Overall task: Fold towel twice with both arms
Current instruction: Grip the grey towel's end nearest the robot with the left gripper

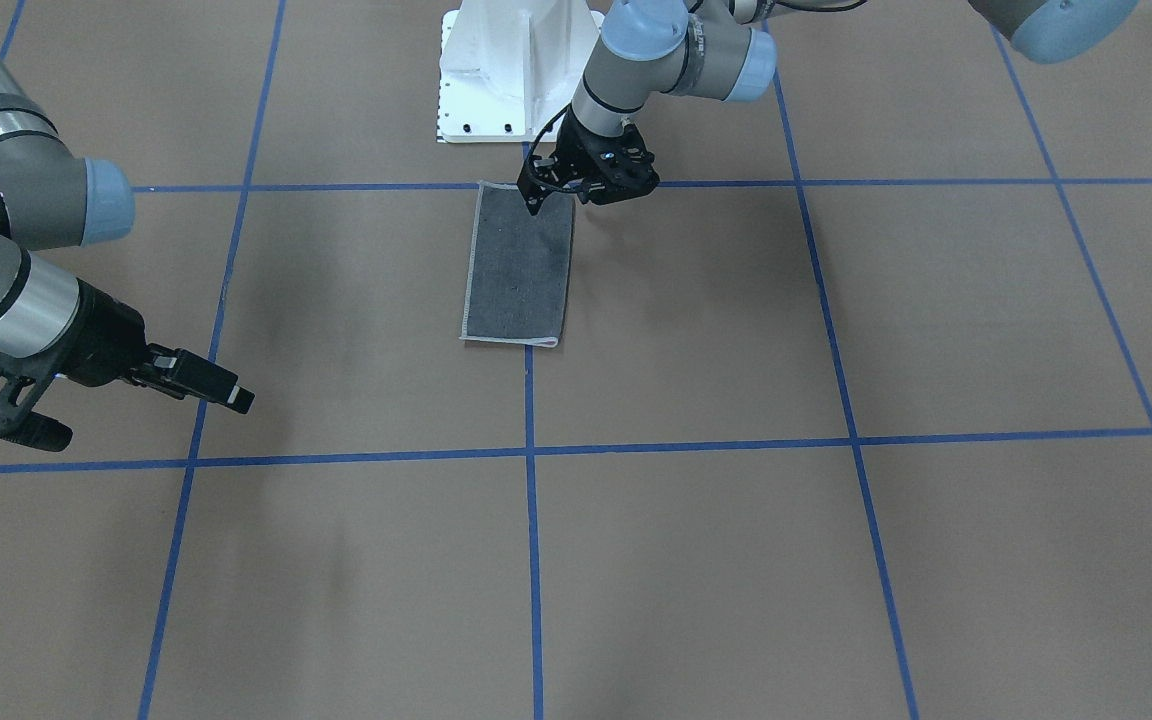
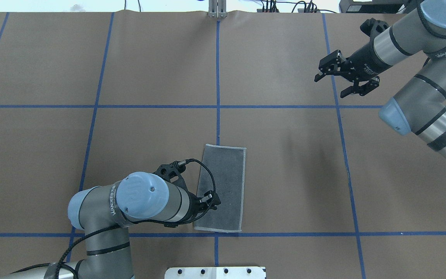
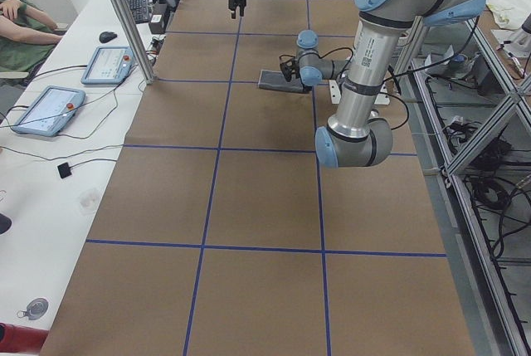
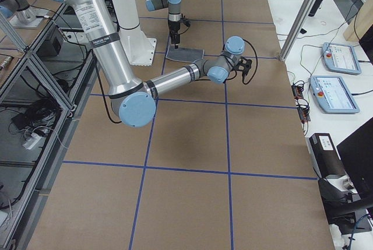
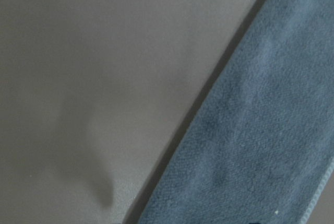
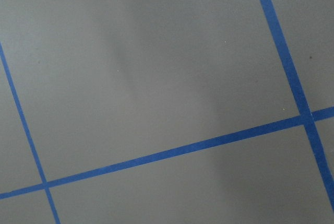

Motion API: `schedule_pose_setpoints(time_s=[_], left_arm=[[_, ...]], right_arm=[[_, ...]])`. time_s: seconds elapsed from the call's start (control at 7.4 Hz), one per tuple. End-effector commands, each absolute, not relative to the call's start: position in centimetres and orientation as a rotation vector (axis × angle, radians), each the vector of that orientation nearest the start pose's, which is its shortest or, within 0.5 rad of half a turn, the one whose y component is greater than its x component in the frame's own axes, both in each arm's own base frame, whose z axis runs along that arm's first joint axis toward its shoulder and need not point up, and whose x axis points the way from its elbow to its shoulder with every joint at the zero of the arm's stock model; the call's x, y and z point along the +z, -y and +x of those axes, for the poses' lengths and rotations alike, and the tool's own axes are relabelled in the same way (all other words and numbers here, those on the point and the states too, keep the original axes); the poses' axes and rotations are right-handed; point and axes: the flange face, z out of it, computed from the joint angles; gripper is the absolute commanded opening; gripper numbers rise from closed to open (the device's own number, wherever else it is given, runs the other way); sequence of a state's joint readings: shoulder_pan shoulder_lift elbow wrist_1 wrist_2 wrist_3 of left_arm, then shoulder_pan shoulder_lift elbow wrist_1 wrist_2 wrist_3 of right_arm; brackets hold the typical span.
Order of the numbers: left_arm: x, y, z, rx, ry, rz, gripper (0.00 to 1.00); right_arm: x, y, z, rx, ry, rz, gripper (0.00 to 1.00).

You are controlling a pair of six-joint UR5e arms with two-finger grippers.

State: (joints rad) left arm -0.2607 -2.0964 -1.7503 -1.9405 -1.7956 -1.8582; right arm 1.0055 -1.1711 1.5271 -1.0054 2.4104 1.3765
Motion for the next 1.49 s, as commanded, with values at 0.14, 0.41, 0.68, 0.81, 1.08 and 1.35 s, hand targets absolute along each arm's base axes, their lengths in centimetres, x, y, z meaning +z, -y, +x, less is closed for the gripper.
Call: schedule_pose_setpoints(time_s=[0.14, 0.41, 0.68, 0.81, 1.08, 1.35], left_arm=[[23.61, 26.73, 59.86, -0.37, -1.072, -0.198, 0.68], [24.1, 26.72, 59.81, -0.371, -1.064, -0.198, 0.68], [24.1, 26.73, 59.81, -0.371, -1.064, -0.196, 0.68], [24.1, 26.64, 59.85, -0.369, -1.064, -0.197, 0.66], [24.1, 26.29, 60.01, -0.366, -1.063, -0.199, 0.51], [24.21, 26.32, 60.0, -0.366, -1.062, -0.196, 0.51]], right_arm=[[37.92, 57.84, -29.74, 0.333, 1.149, -0.155, 1.0], [37.64, 57.93, -29.79, 0.333, 1.151, -0.154, 1.0], [37.64, 57.88, -29.88, 0.333, 1.151, -0.155, 1.0], [37.54, 57.87, -29.99, 0.332, 1.152, -0.156, 1.0], [37.54, 57.82, -30.08, 0.333, 1.151, -0.159, 1.0], [37.54, 57.82, -30.08, 0.333, 1.151, -0.159, 1.0]])
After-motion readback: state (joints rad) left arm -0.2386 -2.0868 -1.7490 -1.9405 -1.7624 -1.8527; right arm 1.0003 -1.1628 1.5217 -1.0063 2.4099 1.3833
